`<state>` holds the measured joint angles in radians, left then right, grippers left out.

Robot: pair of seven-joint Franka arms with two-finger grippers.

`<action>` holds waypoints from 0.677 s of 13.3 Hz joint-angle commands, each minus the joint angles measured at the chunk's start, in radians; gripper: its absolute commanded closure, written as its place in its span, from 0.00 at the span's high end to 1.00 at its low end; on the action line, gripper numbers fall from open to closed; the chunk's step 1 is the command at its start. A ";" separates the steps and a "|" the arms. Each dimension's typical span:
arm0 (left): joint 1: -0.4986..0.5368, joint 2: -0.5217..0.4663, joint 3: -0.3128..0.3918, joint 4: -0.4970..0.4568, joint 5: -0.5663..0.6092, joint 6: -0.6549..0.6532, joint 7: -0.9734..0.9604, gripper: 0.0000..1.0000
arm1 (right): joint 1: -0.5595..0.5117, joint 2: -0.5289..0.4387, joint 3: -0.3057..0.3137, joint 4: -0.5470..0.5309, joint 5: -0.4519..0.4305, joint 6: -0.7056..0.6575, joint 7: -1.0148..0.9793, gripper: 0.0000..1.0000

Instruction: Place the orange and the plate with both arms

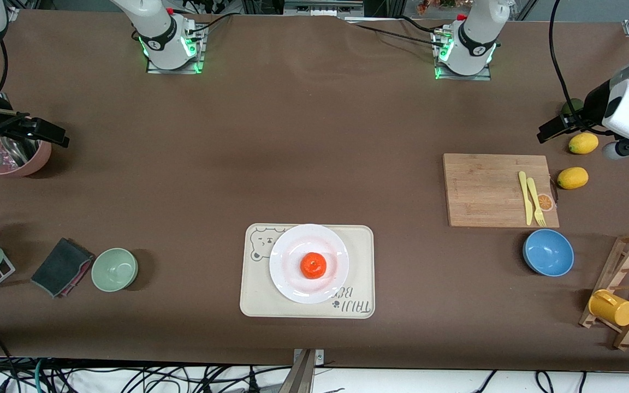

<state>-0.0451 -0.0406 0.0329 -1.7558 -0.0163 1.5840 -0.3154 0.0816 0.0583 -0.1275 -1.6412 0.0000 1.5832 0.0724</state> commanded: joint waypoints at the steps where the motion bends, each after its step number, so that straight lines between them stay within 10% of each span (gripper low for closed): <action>1: 0.008 -0.005 0.001 0.007 -0.037 -0.012 0.024 0.99 | -0.016 0.006 0.011 0.014 0.003 -0.003 -0.014 1.00; 9: 0.007 -0.002 -0.001 0.007 -0.037 -0.012 0.024 0.99 | -0.046 0.017 0.028 0.015 0.006 -0.009 -0.016 1.00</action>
<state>-0.0451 -0.0406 0.0334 -1.7558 -0.0186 1.5840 -0.3154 0.0752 0.0726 -0.1250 -1.6412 -0.0001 1.5831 0.0720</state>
